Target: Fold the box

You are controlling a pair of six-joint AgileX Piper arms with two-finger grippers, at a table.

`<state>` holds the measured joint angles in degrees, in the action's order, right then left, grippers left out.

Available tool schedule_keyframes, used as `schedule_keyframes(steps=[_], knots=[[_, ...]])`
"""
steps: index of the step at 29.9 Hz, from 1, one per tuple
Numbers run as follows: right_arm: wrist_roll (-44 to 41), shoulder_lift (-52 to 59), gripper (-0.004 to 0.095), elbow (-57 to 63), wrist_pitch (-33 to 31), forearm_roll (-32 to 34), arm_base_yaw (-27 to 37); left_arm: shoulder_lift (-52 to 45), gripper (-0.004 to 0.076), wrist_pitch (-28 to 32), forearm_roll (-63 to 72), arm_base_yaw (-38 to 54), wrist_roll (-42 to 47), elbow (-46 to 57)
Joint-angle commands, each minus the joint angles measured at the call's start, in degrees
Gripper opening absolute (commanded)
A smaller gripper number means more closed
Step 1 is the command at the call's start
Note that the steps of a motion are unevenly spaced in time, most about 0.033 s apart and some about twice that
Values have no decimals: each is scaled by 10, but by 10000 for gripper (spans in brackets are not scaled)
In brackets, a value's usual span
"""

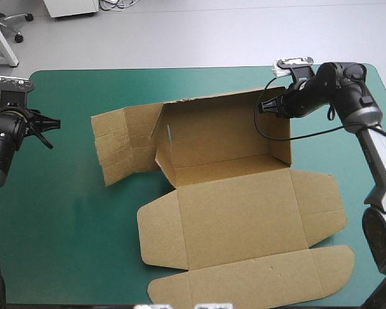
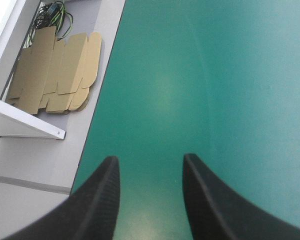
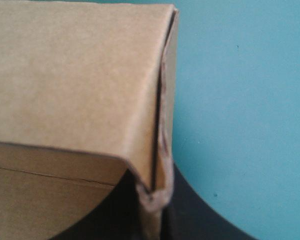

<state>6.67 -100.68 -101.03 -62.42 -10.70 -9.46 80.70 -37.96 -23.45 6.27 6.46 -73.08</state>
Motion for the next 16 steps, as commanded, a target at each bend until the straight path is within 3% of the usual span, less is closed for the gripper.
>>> schedule_keyframes(steps=[1,6,16], knots=[[-10,-13,-32,-83,-31,-7,6,-17,299,21,3,1,-5,-16],[-12,-63,-32,-125,-87,1,6,-17,299,10,3,1,-14,-16],[-33,-98,-31,-133,-71,22,6,-17,299,-2,17,1,-22,-16]])
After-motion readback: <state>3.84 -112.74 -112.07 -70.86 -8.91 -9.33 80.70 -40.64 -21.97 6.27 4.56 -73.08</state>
